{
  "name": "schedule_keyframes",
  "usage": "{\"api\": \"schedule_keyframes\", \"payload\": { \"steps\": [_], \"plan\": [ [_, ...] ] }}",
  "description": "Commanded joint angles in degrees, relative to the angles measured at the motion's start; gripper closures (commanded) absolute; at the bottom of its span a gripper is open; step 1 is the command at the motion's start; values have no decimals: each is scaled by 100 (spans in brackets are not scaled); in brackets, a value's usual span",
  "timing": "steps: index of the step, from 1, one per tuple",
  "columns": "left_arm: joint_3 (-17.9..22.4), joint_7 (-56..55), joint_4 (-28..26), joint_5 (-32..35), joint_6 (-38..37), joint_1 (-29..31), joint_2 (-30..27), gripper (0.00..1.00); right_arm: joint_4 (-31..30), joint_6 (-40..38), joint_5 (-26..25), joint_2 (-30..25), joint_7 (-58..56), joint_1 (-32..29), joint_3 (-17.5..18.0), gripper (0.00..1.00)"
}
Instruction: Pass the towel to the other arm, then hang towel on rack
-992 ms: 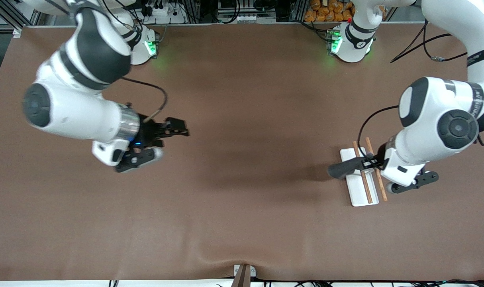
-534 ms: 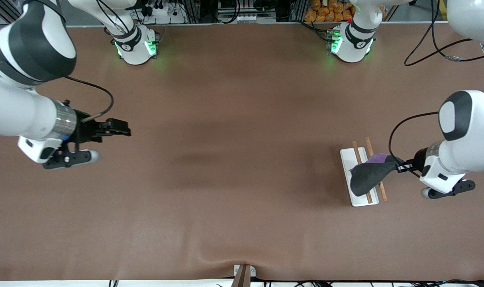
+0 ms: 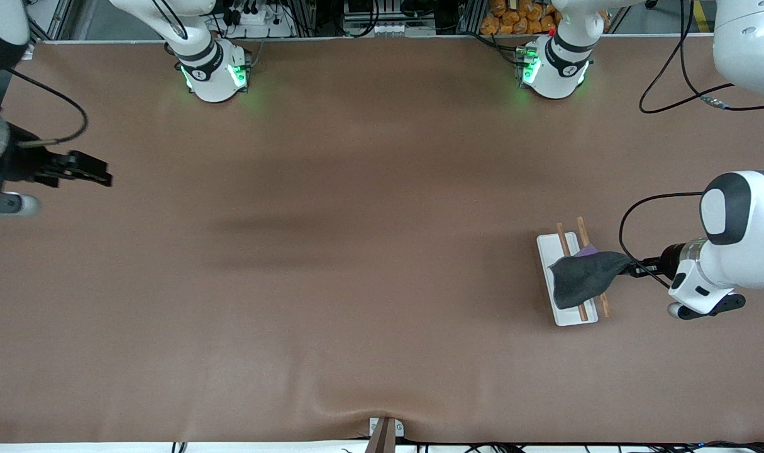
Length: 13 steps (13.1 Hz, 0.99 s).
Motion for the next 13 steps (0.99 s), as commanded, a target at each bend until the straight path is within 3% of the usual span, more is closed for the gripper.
{"api": "schedule_keyframes", "payload": {
  "steps": [1,6,10,13],
  "plan": [
    [-27,26,41,-21,-17,18,-228,0,-305,-116,-70,-430,-73,257,-453,0],
    [-62,438,49,-100,-35,0,-930,0,-393,-231,246,-563,15,-50,-454,0],
    [-237,440,102,-22,-96,-62,-1634,0,-331,-179,168,-606,-239,-104,-454,0],
    [-281,440,233,-83,-700,-35,-1942,0,-305,-3,88,-598,-565,-112,-454,0]
  ]
}}
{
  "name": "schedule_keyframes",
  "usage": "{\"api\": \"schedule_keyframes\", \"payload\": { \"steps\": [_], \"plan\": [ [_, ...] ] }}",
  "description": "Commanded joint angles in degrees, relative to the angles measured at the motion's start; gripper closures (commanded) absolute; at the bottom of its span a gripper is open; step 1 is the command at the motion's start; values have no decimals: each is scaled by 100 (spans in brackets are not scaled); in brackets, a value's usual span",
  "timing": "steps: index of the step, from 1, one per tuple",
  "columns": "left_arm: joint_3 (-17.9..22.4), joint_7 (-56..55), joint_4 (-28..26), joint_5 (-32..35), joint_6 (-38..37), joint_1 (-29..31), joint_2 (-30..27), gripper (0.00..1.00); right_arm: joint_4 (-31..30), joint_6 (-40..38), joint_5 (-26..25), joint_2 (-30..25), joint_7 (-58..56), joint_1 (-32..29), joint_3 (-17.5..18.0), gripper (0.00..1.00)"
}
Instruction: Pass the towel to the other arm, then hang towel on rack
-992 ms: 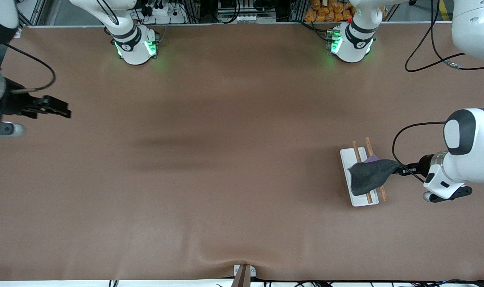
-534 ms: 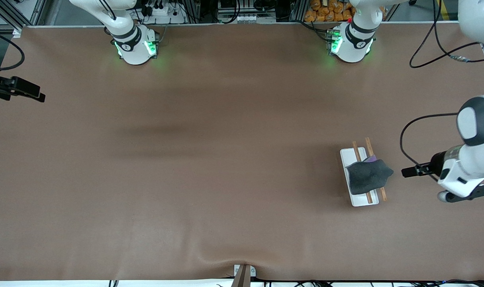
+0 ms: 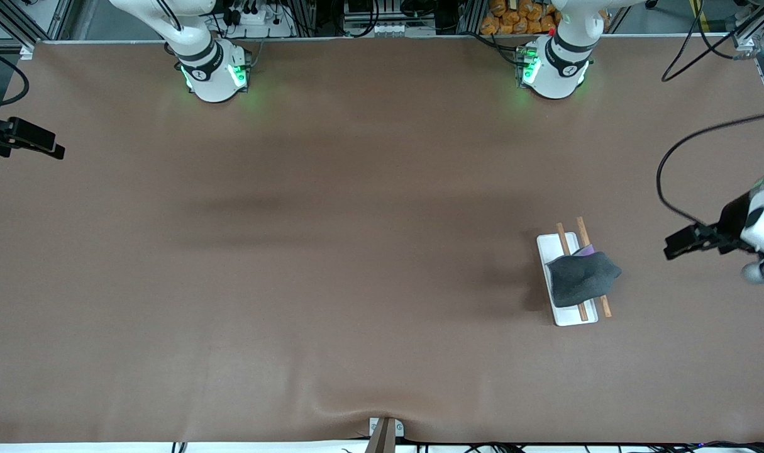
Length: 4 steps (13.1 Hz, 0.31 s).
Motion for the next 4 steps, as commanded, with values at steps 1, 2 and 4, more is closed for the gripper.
{"api": "schedule_keyframes", "payload": {
  "steps": [1,2,4],
  "plan": [
    [-23,81,92,-72,-549,-11,-280,0,-106,106,-28,-145,-193,-109,58,0],
    [-102,63,101,-20,-682,-11,-429,0,-37,97,-45,-145,-210,-101,66,0],
    [-190,46,101,-28,-928,-11,-658,0,8,106,-115,-101,-246,-100,75,0]
  ]
}}
